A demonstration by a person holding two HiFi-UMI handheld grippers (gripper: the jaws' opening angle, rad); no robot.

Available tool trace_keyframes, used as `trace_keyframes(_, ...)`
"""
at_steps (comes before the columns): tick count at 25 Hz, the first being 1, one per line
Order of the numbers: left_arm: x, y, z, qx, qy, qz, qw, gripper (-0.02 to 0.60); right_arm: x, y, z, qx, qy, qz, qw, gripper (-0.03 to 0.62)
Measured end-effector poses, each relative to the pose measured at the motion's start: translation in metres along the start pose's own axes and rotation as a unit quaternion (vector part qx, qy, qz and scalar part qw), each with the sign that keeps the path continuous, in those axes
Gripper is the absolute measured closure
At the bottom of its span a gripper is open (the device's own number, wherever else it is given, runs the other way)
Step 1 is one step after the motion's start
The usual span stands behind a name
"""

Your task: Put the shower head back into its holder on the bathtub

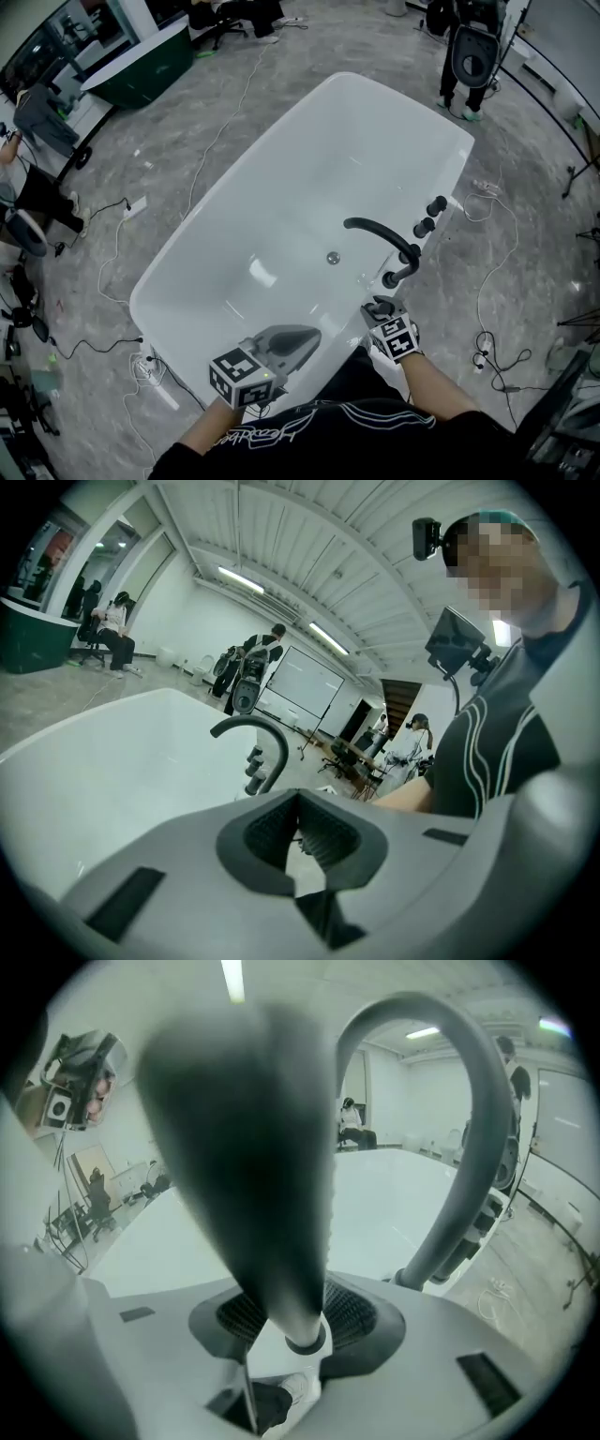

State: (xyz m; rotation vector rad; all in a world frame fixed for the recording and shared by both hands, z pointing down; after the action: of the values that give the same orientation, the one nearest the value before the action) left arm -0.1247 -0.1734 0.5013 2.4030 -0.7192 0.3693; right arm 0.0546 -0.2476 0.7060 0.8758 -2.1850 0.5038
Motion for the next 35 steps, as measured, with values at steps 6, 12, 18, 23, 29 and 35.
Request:
trace_keyframes(6, 0.004, -0.015, 0.007, 0.028, -0.002, -0.021, 0.9994, 0.575, -0.07, 0.002, 0.029, -0.006, -0.083, -0.012, 0.996, 0.431)
trace_keyframes(12, 0.01, -0.046, 0.029, 0.072, -0.007, -0.059, 0.9956, 0.575, -0.186, 0.031, 0.091, -0.01, -0.202, 0.045, 0.978, 0.431)
trace_keyframes(18, 0.01, -0.08, 0.06, 0.111, -0.023, -0.102, 0.9883, 0.575, -0.279, 0.074, 0.14, -0.054, -0.266, 0.13, 0.954, 0.498)
trace_keyframes(23, -0.004, -0.11, 0.077, 0.156, -0.033, -0.134, 0.9781, 0.575, -0.311, 0.096, 0.143, -0.056, -0.278, 0.149, 0.947, 0.571)
trace_keyframes(29, -0.006, -0.132, 0.08, 0.184, -0.048, -0.162, 0.9682, 0.577, -0.314, 0.108, 0.129, -0.045, -0.267, 0.148, 0.951, 0.58)
trace_keyframes(35, 0.003, -0.133, 0.076, 0.188, -0.038, -0.175, 0.9658, 0.577, -0.313, 0.109, 0.132, -0.045, -0.266, 0.145, 0.952, 0.58)
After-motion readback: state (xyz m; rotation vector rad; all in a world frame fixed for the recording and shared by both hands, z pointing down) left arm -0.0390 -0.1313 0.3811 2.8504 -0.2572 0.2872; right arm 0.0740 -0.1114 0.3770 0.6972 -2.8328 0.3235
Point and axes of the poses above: the fingertips, and each gripper's own axes: x forward along the fingers, y to its left, z out of its top, the point moved 5 cm from there along -x, backward along the fingers, and after that the axes turned 2 degrees about y, right-handed, at the moved point
